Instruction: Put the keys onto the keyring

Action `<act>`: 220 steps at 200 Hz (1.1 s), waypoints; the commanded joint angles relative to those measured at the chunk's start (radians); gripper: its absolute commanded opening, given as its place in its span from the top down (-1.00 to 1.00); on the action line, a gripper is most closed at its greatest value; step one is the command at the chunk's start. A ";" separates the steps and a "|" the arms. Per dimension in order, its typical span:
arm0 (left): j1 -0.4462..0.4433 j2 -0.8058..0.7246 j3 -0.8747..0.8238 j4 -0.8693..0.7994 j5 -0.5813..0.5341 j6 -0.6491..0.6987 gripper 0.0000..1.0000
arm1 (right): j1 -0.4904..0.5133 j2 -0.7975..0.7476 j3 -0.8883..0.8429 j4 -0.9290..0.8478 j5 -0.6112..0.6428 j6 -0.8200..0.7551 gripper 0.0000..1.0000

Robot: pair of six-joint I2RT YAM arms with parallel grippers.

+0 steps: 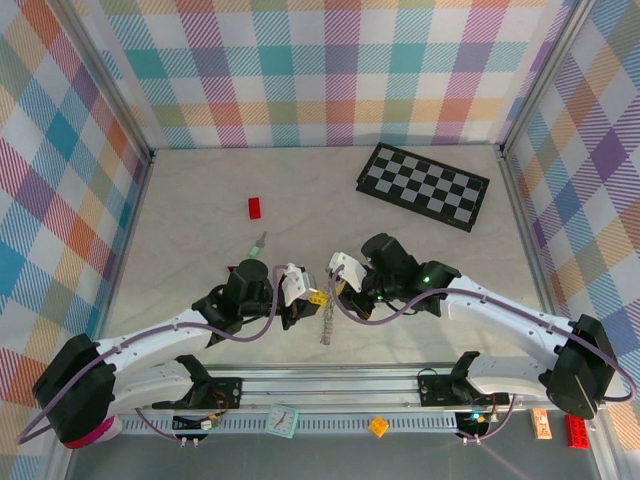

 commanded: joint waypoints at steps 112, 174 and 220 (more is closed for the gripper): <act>-0.008 -0.007 -0.116 0.358 0.064 -0.034 1.00 | -0.053 -0.199 -0.254 0.366 -0.144 -0.146 0.10; -0.006 0.018 -0.129 0.424 0.110 -0.026 1.00 | -0.055 -0.141 -0.266 0.447 -0.253 -0.181 0.21; -0.005 0.023 -0.132 0.449 0.125 -0.025 1.00 | -0.056 -0.131 -0.266 0.441 -0.271 -0.191 0.45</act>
